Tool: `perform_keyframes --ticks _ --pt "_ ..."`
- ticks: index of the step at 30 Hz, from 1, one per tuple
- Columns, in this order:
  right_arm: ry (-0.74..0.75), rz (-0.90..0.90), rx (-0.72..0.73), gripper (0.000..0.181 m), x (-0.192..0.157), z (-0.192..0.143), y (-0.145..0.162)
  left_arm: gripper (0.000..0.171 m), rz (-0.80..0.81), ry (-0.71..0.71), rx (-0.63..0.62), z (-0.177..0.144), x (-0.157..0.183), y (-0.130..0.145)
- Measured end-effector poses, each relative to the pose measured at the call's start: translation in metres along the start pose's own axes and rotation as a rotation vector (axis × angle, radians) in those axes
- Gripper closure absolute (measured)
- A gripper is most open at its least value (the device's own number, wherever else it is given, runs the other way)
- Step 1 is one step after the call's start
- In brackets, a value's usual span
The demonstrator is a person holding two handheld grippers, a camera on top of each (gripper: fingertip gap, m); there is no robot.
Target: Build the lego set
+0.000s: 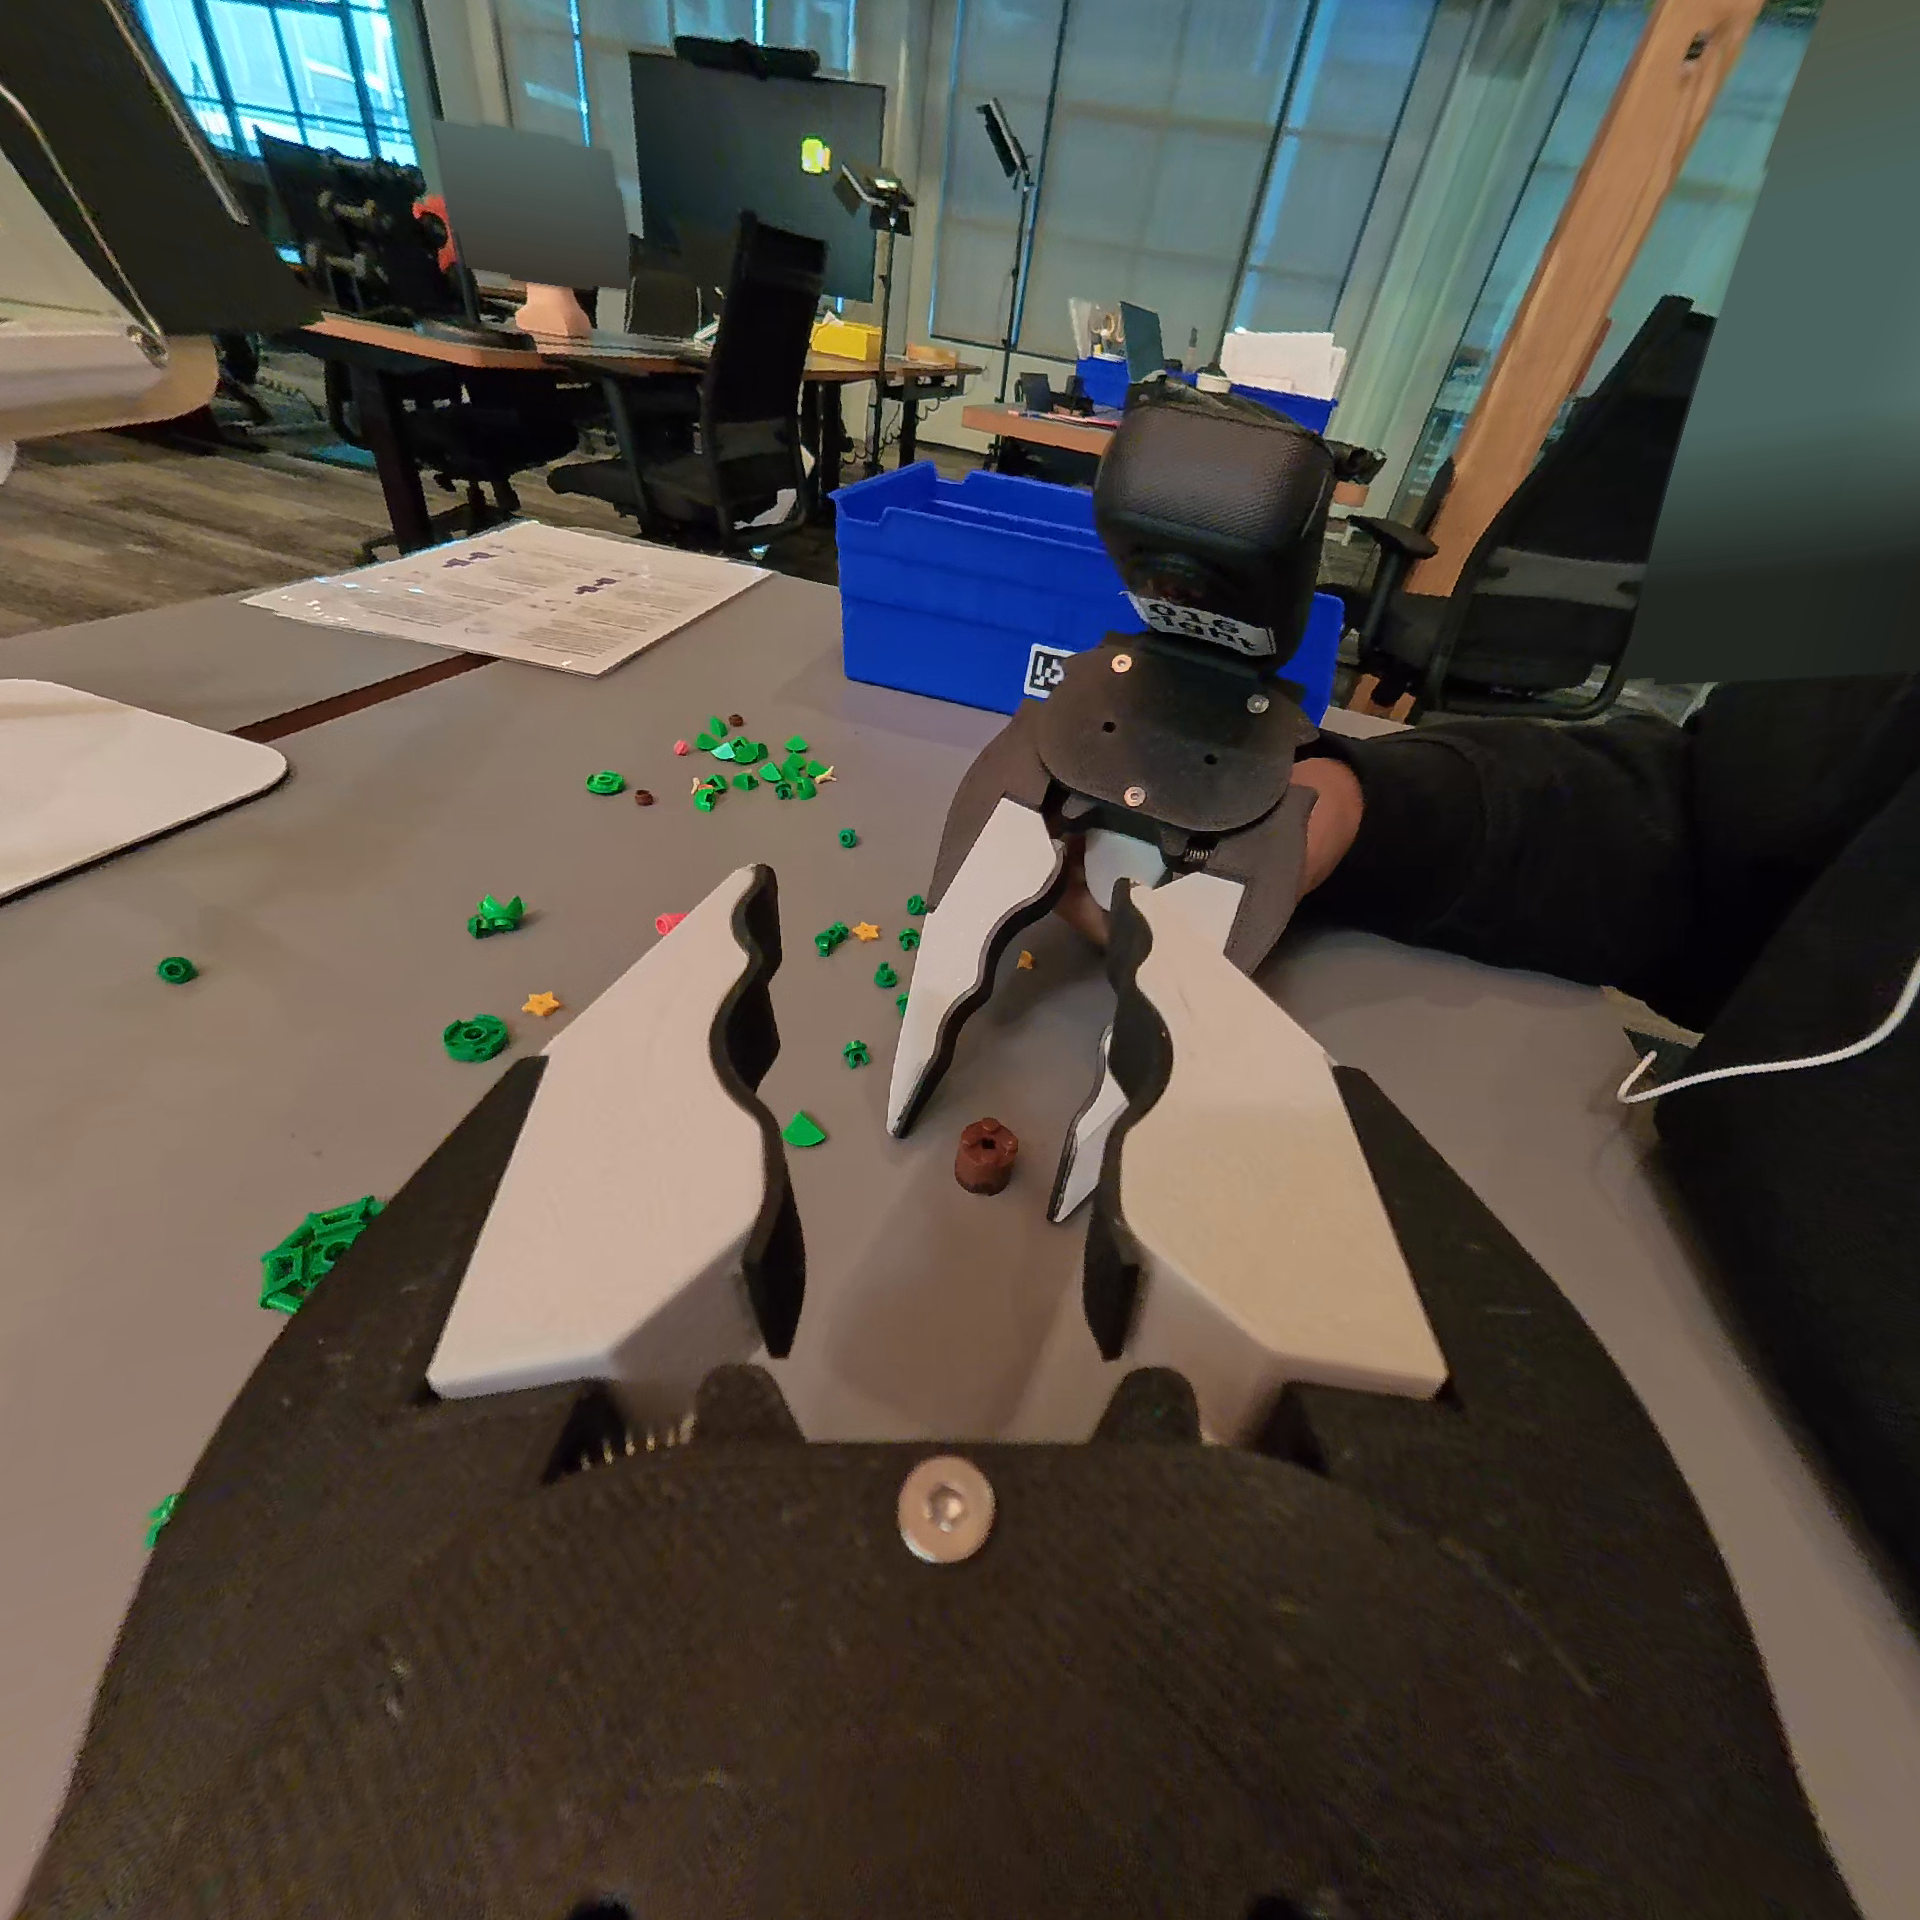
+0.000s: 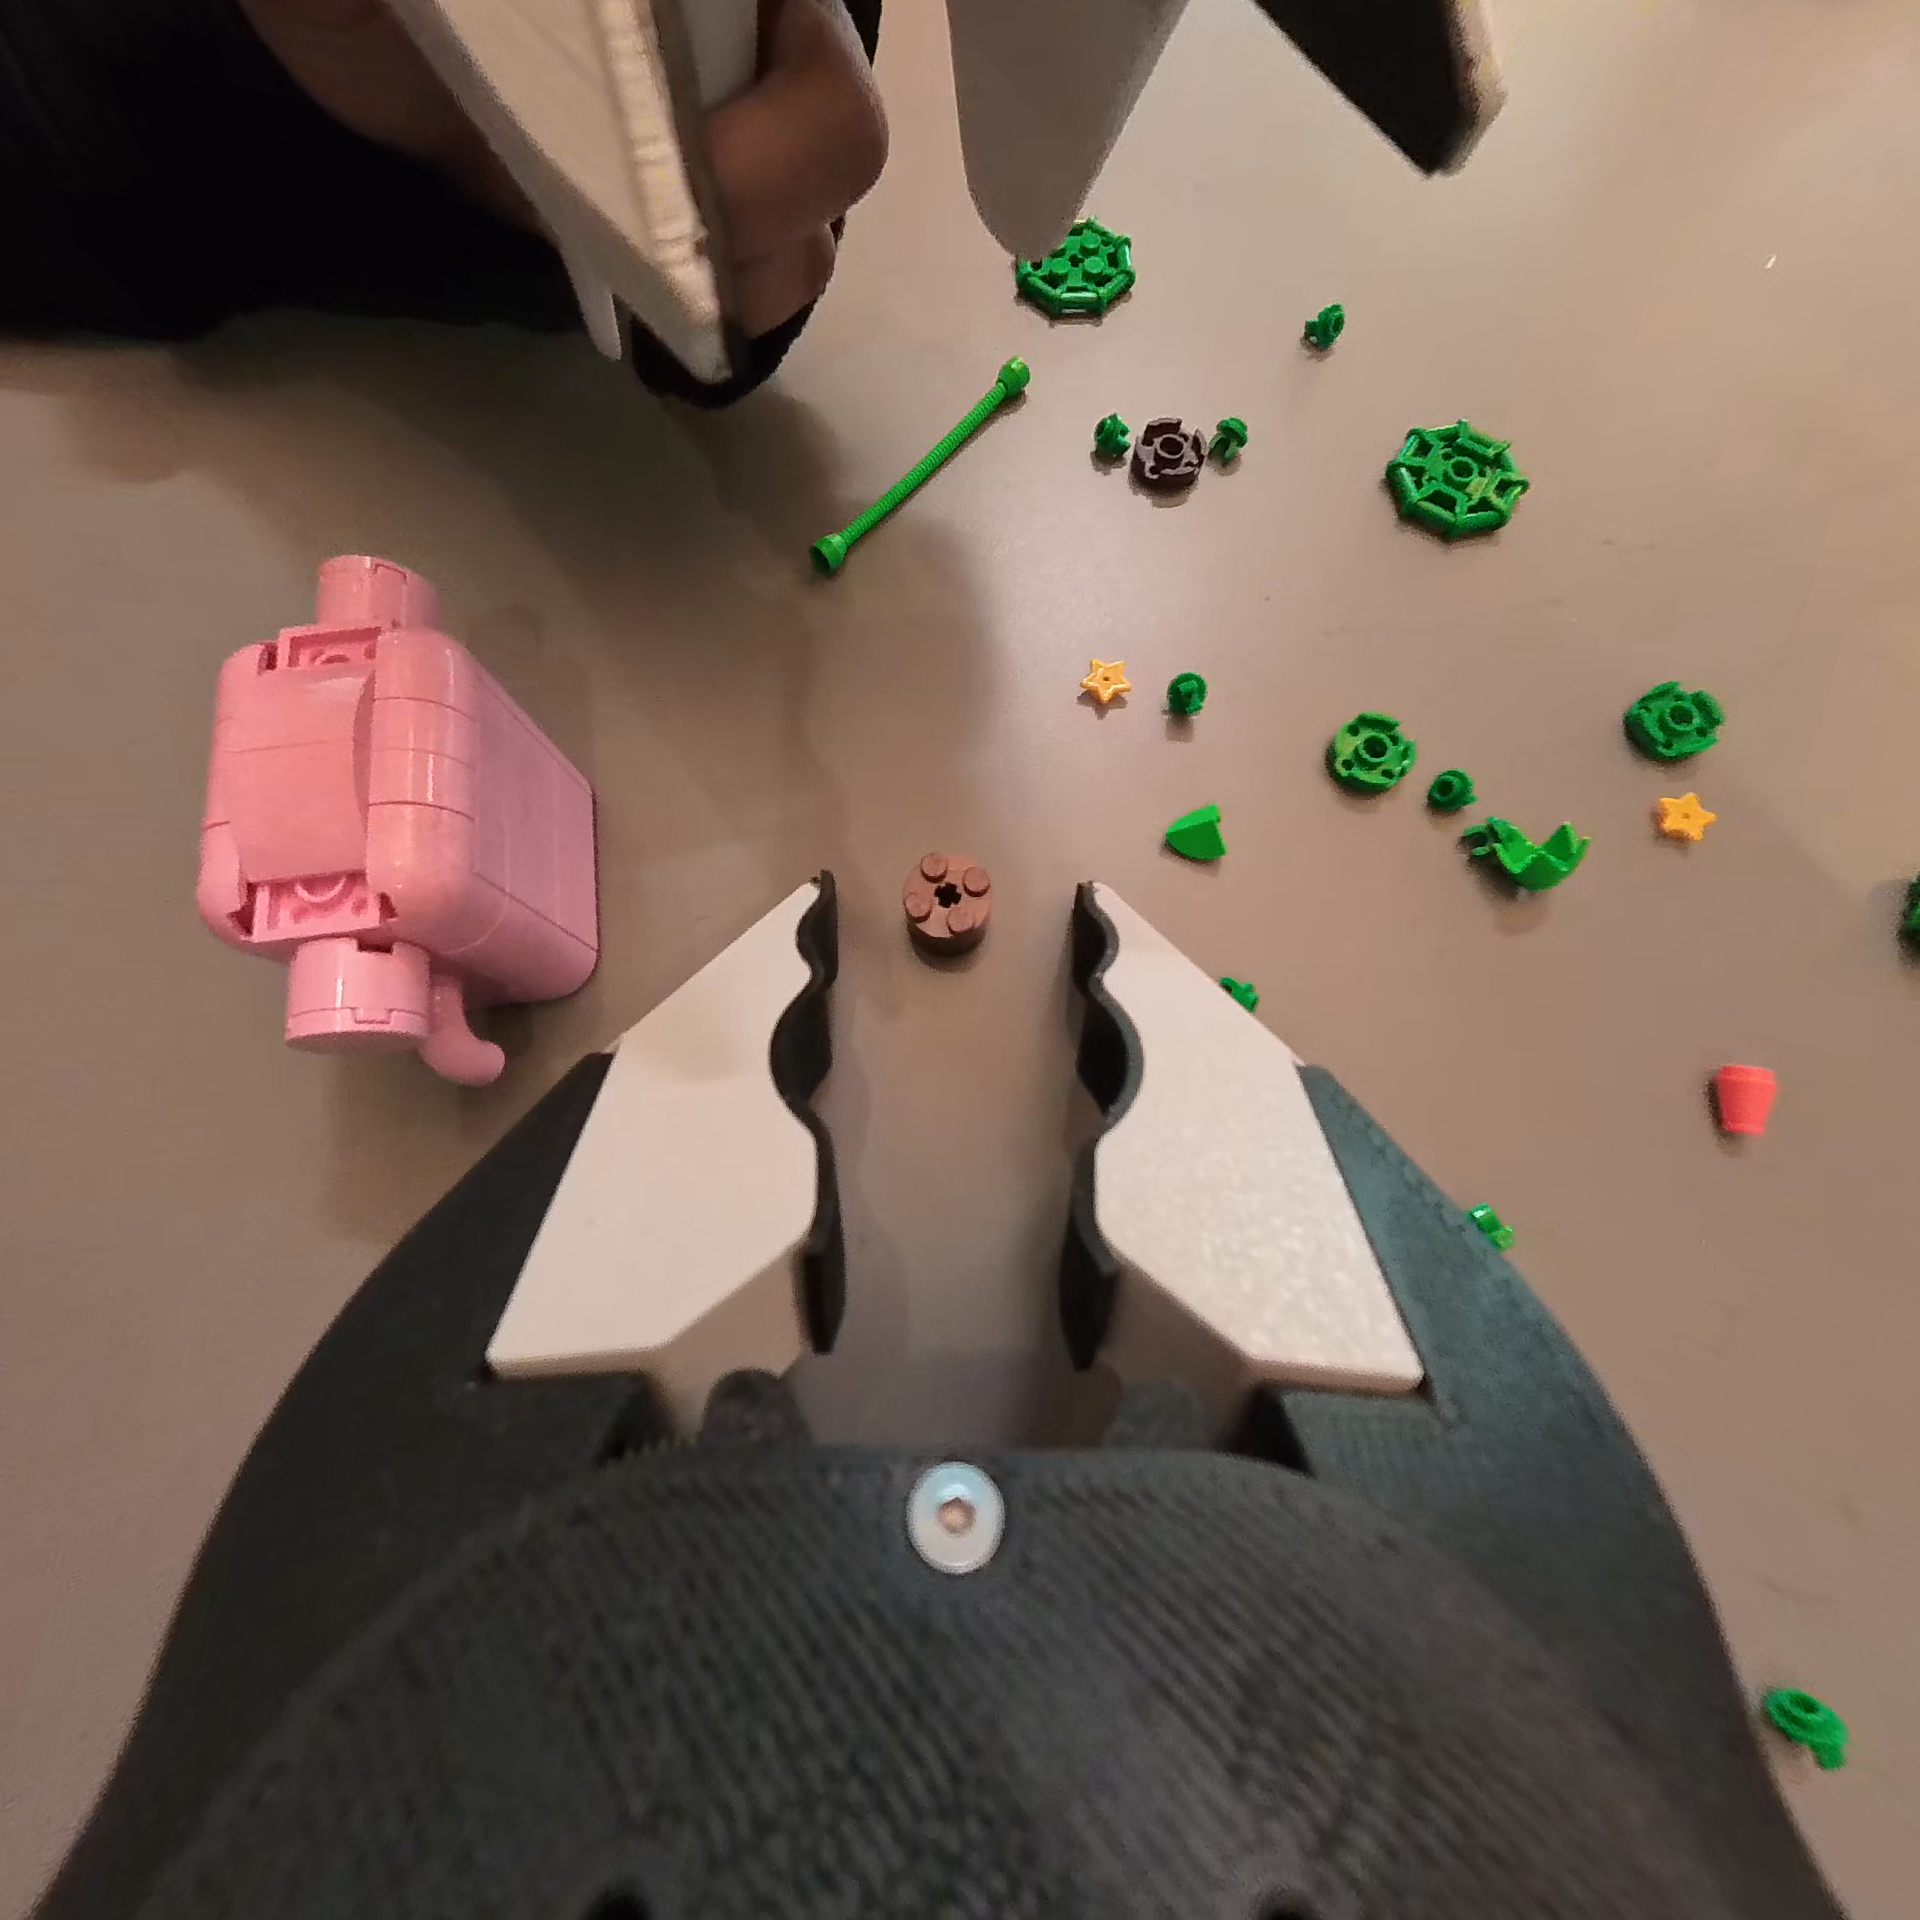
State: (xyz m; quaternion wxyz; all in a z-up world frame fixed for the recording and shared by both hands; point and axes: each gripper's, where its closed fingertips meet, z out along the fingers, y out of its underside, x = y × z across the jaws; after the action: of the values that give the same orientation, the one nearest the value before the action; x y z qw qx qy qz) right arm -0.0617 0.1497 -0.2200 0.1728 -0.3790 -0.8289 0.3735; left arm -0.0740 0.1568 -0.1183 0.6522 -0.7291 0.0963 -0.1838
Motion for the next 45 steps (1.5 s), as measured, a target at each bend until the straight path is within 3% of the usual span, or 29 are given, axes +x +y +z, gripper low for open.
perform_keyframes --ticks 26,29,38,41,45 --pt "0.003 0.000 0.000 0.137 0.000 0.000 0.000 0.111 -0.006 -0.002 -0.007 0.000 -0.002 0.001" --pt "0.041 0.024 -0.003 0.121 0.007 0.000 0.001 0.111 0.000 -0.012 -0.006 -0.001 -0.003 0.001" --pt "0.023 0.018 -0.004 0.113 0.005 0.000 0.000 0.112 0.000 -0.009 -0.005 -0.001 -0.003 0.000" --pt "0.025 0.001 0.065 0.103 0.004 -0.007 -0.013 0.111 0.005 -0.007 -0.002 -0.001 -0.001 -0.001" --pt "0.132 0.000 0.236 0.105 0.027 -0.043 -0.041 0.111 0.024 -0.020 -0.003 -0.002 -0.002 -0.003"
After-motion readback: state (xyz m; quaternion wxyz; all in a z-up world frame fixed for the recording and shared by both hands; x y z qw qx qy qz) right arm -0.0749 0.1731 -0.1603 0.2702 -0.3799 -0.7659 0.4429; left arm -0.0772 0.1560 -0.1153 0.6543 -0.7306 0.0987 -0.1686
